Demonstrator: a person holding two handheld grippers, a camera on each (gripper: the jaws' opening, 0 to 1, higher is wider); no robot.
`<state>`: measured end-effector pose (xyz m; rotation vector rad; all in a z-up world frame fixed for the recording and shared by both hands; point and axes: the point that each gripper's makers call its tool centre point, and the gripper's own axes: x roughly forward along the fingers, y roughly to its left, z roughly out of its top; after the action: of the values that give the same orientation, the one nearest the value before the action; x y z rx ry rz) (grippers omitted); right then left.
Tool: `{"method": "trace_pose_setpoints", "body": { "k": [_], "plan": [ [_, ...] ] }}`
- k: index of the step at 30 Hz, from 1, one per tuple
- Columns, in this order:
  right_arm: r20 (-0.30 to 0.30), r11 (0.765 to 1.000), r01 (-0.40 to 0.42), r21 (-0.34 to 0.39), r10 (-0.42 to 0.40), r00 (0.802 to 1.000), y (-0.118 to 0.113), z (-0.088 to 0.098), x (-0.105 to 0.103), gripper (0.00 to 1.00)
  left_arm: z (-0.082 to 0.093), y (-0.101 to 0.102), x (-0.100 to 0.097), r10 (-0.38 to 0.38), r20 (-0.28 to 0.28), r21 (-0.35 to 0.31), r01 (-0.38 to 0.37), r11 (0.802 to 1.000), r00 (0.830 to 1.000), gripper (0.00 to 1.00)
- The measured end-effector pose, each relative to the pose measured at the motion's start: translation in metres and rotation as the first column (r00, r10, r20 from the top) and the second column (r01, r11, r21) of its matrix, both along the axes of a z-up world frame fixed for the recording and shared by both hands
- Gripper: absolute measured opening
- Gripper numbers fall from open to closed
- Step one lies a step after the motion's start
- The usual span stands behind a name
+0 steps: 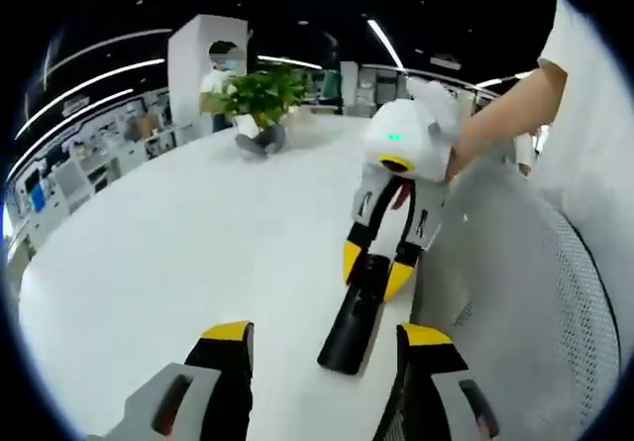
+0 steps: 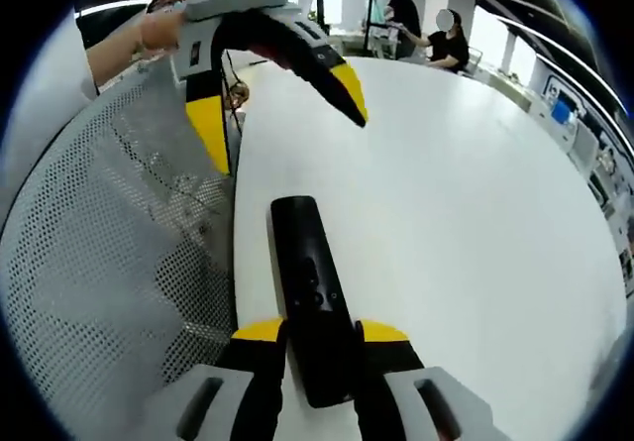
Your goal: Press the specified remote control buttons in sequence, fully releasing each button before pressing the next.
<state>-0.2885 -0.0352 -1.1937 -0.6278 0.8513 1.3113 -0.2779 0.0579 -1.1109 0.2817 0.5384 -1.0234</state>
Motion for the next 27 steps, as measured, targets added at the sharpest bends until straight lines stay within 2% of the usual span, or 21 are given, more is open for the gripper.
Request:
{"method": "trace_pose_setpoints", "body": {
  "k": [2, 3, 6, 8, 10, 11, 13, 14, 16, 17, 18, 19, 21, 23, 25, 27],
  "plan": [
    [-0.011, 1.0, 0.004, 0.005, -0.004, 1.0, 0.001, 0.0, -0.001, 0.27, 0.012, 0.006, -0.005, 0.07, 0.024, -0.084, -0.067, 0.994, 0.997, 0.71],
    [-0.014, 1.0, 0.0, 0.005, 0.0, 1.0, 0.001, 0.0, -0.002, 0.27, 0.017, 0.01, -0.009, 0.118, 0.03, -0.128, -0.114, 0.985, 0.993, 0.76],
    [-0.026, 1.0, 0.005, 0.006, -0.005, 1.0, 0.002, 0.001, -0.003, 0.29, 0.026, 0.018, -0.012, 0.196, 0.074, -0.174, -0.181, 0.968, 0.978, 0.89],
    [-0.032, 1.0, 0.013, 0.005, -0.013, 0.999, 0.002, 0.001, -0.002, 0.29, 0.03, 0.028, -0.009, 0.275, 0.138, -0.165, -0.251, 0.954, 0.952, 0.95],
    [-0.044, 1.0, 0.017, 0.008, -0.017, 0.999, 0.002, 0.001, -0.004, 0.31, 0.037, 0.034, -0.006, 0.348, 0.176, -0.219, -0.308, 0.926, 0.921, 1.0],
    [-0.048, 1.0, 0.018, 0.009, -0.017, 0.999, 0.002, 0.001, -0.004, 0.32, 0.039, 0.038, -0.006, 0.369, 0.187, -0.229, -0.325, 0.918, 0.911, 1.0],
    [-0.051, 1.0, 0.015, 0.002, -0.015, 0.999, 0.001, 0.002, -0.005, 0.33, 0.048, 0.047, -0.004, 0.431, 0.215, -0.264, -0.373, 0.89, 0.876, 1.0],
    [-0.047, 1.0, 0.01, -0.004, -0.01, 0.999, 0.001, 0.001, -0.005, 0.33, 0.054, 0.048, -0.004, 0.452, 0.212, -0.306, -0.38, 0.873, 0.866, 1.0],
    [-0.045, 1.0, 0.005, -0.008, -0.006, 0.999, 0.0, 0.001, -0.005, 0.33, 0.059, 0.047, -0.007, 0.467, 0.187, -0.369, -0.379, 0.849, 0.864, 1.0],
    [-0.044, 1.0, 0.005, -0.013, -0.006, 0.999, 0.0, 0.001, -0.005, 0.34, 0.06, 0.049, -0.007, 0.484, 0.19, -0.394, -0.386, 0.834, 0.854, 1.0],
    [-0.039, 1.0, 0.005, -0.016, -0.006, 0.999, 0.0, 0.001, -0.004, 0.33, 0.058, 0.05, -0.009, 0.48, 0.2, -0.383, -0.382, 0.841, 0.854, 1.0],
    [-0.025, 0.999, -0.002, -0.032, 0.001, 1.0, -0.001, 0.0, -0.001, 0.31, 0.056, 0.052, -0.009, 0.487, 0.214, -0.379, -0.387, 0.841, 0.847, 1.0],
    [-0.009, 0.999, -0.015, -0.05, 0.014, 1.0, -0.003, -0.001, 0.001, 0.24, 0.064, 0.054, -0.003, 0.509, 0.212, -0.423, -0.391, 0.817, 0.834, 1.0],
    [-0.022, 0.999, -0.022, -0.047, 0.021, 1.0, -0.002, 0.0, 0.002, 0.24, 0.064, 0.056, -0.002, 0.52, 0.209, -0.437, -0.396, 0.807, 0.828, 1.0],
    [-0.044, 1.0, 0.0, -0.029, -0.002, 0.999, -0.001, 0.001, 0.004, 0.23, 0.062, 0.056, -0.002, 0.522, 0.203, -0.43, -0.403, 0.808, 0.829, 1.0],
    [-0.043, 1.0, 0.013, -0.022, -0.014, 0.999, -0.001, 0.001, 0.009, 0.23, 0.058, 0.053, -0.003, 0.504, 0.201, -0.409, -0.395, 0.823, 0.84, 0.95]
  ]
}}
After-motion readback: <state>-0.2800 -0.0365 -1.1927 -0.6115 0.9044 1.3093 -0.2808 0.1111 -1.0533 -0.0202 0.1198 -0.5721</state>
